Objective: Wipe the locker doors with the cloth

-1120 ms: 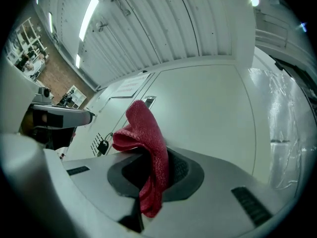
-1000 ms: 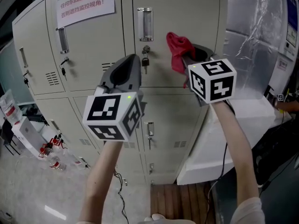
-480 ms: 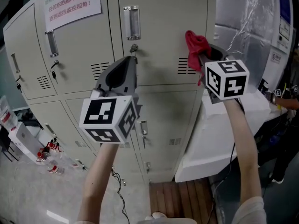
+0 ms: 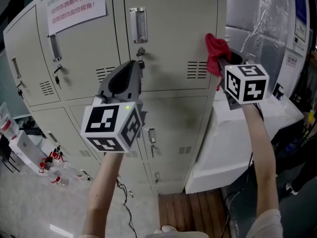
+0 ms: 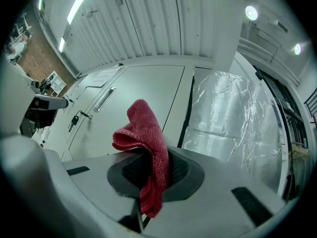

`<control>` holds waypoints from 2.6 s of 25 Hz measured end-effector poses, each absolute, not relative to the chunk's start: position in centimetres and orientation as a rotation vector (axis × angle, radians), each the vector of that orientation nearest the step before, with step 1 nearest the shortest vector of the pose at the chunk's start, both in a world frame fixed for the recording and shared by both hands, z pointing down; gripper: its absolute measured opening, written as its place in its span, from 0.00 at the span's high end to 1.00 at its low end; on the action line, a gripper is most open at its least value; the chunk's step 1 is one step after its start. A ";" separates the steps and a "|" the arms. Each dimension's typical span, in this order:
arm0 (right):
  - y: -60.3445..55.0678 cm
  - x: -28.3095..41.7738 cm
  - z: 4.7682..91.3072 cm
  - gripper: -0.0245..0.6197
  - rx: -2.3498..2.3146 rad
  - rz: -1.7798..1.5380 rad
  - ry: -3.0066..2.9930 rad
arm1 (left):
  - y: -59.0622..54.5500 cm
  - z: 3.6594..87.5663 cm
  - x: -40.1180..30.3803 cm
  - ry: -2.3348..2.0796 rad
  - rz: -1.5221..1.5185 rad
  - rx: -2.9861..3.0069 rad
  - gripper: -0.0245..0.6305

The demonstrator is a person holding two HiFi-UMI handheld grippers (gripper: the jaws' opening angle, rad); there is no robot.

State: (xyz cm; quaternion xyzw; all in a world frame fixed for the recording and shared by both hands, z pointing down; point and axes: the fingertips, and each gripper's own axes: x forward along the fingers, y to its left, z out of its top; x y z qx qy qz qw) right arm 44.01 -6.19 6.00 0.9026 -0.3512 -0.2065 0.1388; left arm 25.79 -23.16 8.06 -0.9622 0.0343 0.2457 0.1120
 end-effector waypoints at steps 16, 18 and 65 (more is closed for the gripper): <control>-13.0 30.7 8.2 0.92 2.526 -0.784 -1.558 | -26.0 10.8 23.0 0.218 0.699 -2.875 0.94; -15.0 30.0 9.1 0.92 2.503 -0.760 -1.607 | -26.6 11.4 22.5 0.238 0.686 -2.883 0.94; -21.0 35.2 13.1 0.92 2.392 -0.837 -1.200 | -28.0 16.4 25.1 0.279 0.591 -2.979 0.94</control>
